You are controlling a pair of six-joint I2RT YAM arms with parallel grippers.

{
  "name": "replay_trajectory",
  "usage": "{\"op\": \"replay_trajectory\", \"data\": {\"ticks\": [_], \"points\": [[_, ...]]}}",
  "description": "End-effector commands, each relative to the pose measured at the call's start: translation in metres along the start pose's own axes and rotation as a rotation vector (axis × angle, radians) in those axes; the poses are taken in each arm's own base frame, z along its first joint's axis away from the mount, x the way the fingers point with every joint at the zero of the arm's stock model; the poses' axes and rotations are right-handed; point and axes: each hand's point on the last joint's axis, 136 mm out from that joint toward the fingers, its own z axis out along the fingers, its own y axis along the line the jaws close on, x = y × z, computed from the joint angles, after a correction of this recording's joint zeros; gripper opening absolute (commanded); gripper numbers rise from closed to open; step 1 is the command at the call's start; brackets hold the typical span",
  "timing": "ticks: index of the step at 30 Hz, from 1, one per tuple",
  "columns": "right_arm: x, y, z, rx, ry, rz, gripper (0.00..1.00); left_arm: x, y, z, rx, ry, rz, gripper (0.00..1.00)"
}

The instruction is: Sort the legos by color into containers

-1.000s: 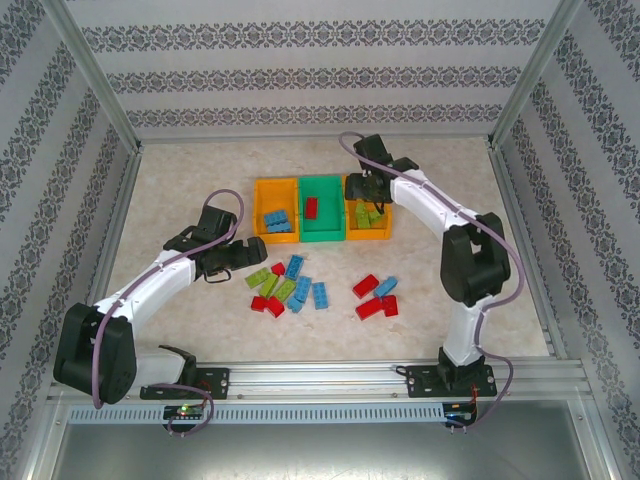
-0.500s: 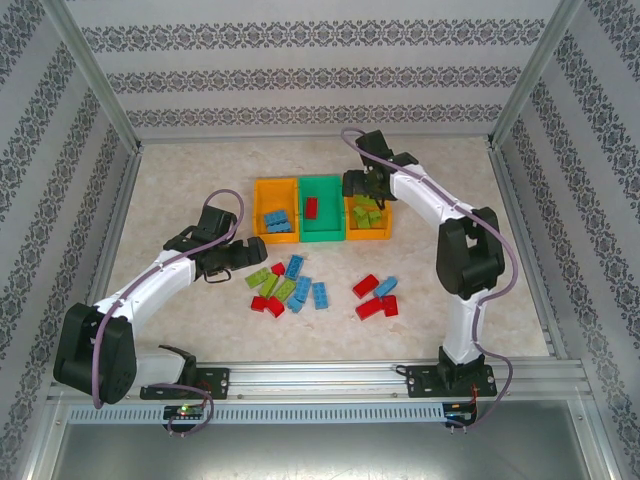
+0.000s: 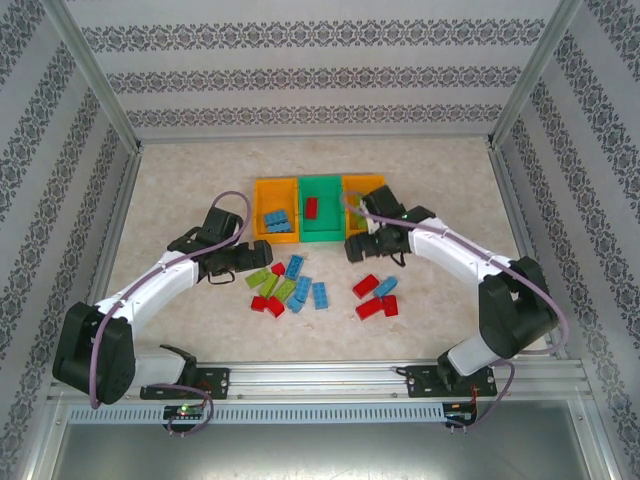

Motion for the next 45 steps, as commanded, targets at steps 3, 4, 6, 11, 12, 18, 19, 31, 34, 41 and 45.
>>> {"op": "replay_trajectory", "data": {"ticks": [3,4,6,11,12,18,19,31,34,41,45], "points": [[0.047,0.027,0.005,-0.025,0.112,-0.199,0.98,-0.009,-0.011,-0.001,0.036,-0.04,0.021,1.0],[0.051,0.03,0.007,-0.027,0.126,-0.207,0.98,-0.01,-0.012,-0.001,0.04,-0.042,0.017,1.0],[0.059,0.035,0.012,-0.029,0.149,-0.227,0.98,-0.01,-0.012,-0.001,0.041,-0.044,0.011,1.0],[0.071,0.037,0.025,0.001,0.202,-0.273,0.98,-0.01,-0.01,-0.003,0.033,-0.047,0.015,1.0],[0.071,0.036,0.026,0.01,0.209,-0.274,0.98,-0.01,-0.01,-0.004,0.031,-0.047,0.017,1.0],[0.07,0.023,0.033,0.069,0.221,-0.253,0.97,-0.009,-0.008,-0.004,0.026,-0.051,0.011,1.0],[0.07,0.023,0.034,0.069,0.225,-0.252,0.97,-0.008,-0.008,-0.003,0.026,-0.05,0.008,1.0],[0.076,0.014,0.049,0.099,0.3,-0.234,0.95,-0.007,-0.006,-0.003,0.022,-0.05,0.006,1.0],[0.076,0.012,0.05,0.096,0.306,-0.222,0.92,-0.006,-0.005,-0.002,0.02,-0.049,0.006,1.0],[0.064,0.022,0.046,0.071,0.282,-0.21,0.68,-0.006,-0.005,-0.002,0.019,-0.051,0.002,1.0],[0.037,0.036,0.03,0.02,0.198,-0.184,0.64,-0.005,-0.003,-0.002,0.011,-0.052,0.004,1.0]]}}
